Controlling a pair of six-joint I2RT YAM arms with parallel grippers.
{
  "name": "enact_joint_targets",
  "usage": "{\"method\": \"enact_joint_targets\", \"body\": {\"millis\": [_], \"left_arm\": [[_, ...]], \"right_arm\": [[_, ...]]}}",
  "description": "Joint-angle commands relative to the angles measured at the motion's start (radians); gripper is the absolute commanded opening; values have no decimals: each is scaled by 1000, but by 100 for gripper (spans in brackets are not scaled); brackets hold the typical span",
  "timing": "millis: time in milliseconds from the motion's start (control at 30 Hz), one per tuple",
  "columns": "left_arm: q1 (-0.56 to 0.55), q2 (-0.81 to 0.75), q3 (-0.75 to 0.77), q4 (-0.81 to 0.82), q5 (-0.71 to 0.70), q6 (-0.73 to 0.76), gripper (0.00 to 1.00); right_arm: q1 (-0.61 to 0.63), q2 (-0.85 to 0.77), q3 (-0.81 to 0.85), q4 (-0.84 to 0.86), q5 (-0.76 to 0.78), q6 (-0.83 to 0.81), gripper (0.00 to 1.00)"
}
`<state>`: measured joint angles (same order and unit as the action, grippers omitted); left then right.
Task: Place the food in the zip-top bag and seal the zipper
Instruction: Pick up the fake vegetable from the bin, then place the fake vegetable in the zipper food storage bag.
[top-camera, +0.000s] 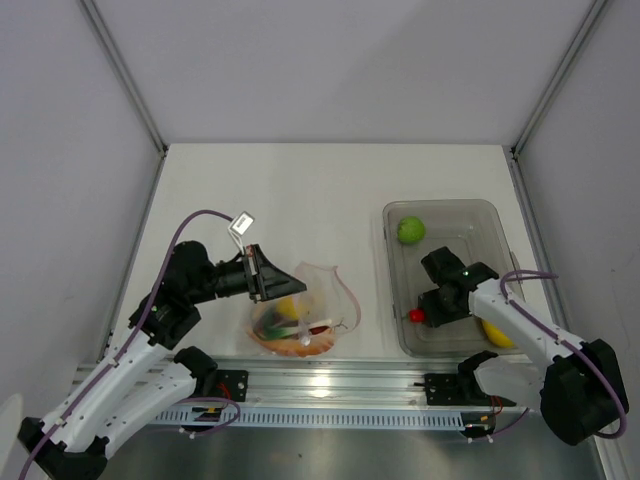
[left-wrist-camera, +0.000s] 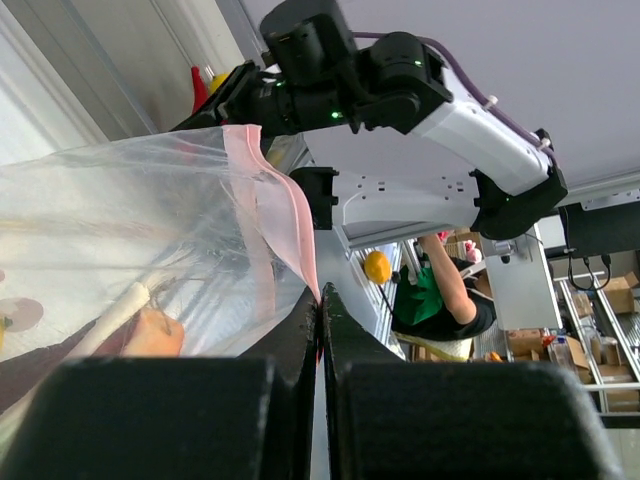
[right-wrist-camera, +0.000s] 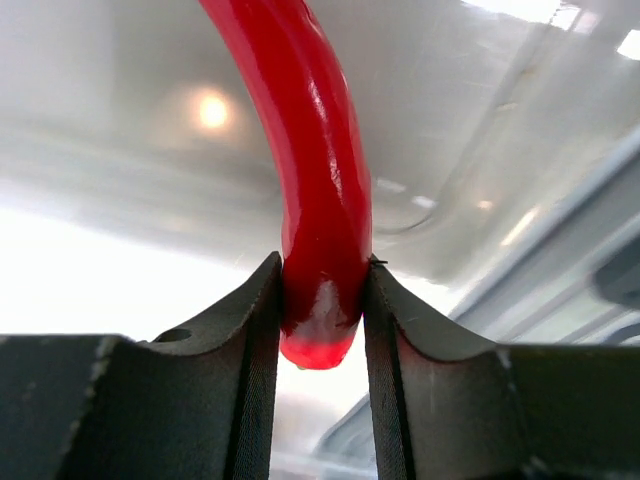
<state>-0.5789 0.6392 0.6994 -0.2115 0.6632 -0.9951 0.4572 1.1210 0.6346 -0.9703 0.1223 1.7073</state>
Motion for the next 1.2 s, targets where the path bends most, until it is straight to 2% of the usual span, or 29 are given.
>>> {"method": "enact_joint_targets", "body": {"millis": [0,233,333,533,667,767,800,900,1000,1167], "left_arm": [[11,-22,-1,23,-20,-14,0],[11,-55,-31,44,-51,-31,1],[10,-72,-54,70,-59,-39,0],[11,-95,-74,84,-79,-36,1],[10,-105,-83,116,-89,-33,1],[11,-107,-83,141,-96,-33,1],[11,-107,-81,146,-96,-34,1],[10,-107,-69,147,-91,-34,1],[10,-107,-55,127,-91,-33,1],[11,-84,-9,104,-103,-56,1]], "right_arm": [[9,-55,89,-34,75,-18,0],[12,-139,189,4,189,-236,0],[12,-155,215,18,215,-311,0],[31,-214,281,68,220,-569,0],[47,-317,274,226,123,-763,0],[69,-400,272,350,-13,-938,0],[75,-411,281,381,-106,-1025,0],[101,-408,335,441,-283,-1142,0],[174,-386,367,490,-378,-1202,0],[328,-345,408,574,-406,-1316,0]]}}
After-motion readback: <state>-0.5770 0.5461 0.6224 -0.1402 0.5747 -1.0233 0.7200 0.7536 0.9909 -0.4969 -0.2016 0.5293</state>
